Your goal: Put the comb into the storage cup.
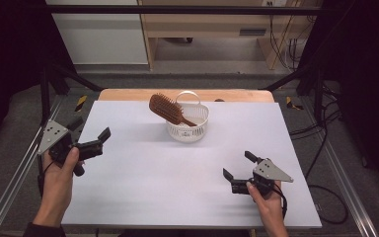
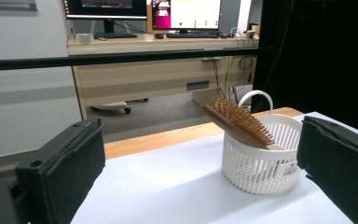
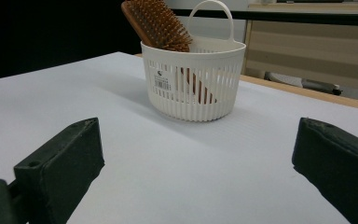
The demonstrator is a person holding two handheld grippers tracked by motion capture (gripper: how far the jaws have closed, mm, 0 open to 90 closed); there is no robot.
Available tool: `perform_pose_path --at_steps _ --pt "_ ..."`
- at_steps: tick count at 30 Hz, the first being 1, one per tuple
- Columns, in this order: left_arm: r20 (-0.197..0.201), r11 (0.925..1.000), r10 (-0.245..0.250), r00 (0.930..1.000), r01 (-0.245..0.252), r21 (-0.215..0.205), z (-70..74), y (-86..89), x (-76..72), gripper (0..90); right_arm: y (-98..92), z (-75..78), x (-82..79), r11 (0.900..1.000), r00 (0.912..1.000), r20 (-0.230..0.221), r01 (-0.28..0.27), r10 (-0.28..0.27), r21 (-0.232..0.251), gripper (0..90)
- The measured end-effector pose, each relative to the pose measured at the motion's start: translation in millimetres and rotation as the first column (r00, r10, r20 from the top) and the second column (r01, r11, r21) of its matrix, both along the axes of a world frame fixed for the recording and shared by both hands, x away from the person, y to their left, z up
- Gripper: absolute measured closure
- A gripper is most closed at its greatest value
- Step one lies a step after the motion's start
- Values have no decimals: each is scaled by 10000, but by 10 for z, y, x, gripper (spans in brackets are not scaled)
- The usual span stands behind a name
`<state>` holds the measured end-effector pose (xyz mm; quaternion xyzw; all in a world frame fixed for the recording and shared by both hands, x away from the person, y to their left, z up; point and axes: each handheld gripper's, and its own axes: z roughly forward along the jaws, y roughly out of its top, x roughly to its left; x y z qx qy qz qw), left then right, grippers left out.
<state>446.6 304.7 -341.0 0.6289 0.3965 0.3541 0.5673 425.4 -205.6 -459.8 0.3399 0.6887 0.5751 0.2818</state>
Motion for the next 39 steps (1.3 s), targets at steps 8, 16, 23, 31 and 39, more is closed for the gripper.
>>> perform_pose_path --at_steps 8,16,23,31,39 --pt "-26 9998 165 9999 -165 -144 -94 141 -95 10 -21 8 -6 10000 10000 0 38 -38 -78 26" --pt "-129 9989 388 9992 -391 -261 -207 303 -187 10 -27 14 -8 9999 10000 41 29 -28 -167 30" --pt "-333 9979 547 9979 -558 -338 -377 409 -255 10 -54 31 -18 9997 10000 57 16 -14 -254 34" --pt "-430 9975 553 9975 -571 -421 -562 481 -316 11 -154 45 -50 9995 9995 267 183 -176 -266 37" --pt "-645 9974 610 9961 -633 -339 -717 489 -358 13 -246 44 -77 9989 9986 417 328 -314 -344 38"
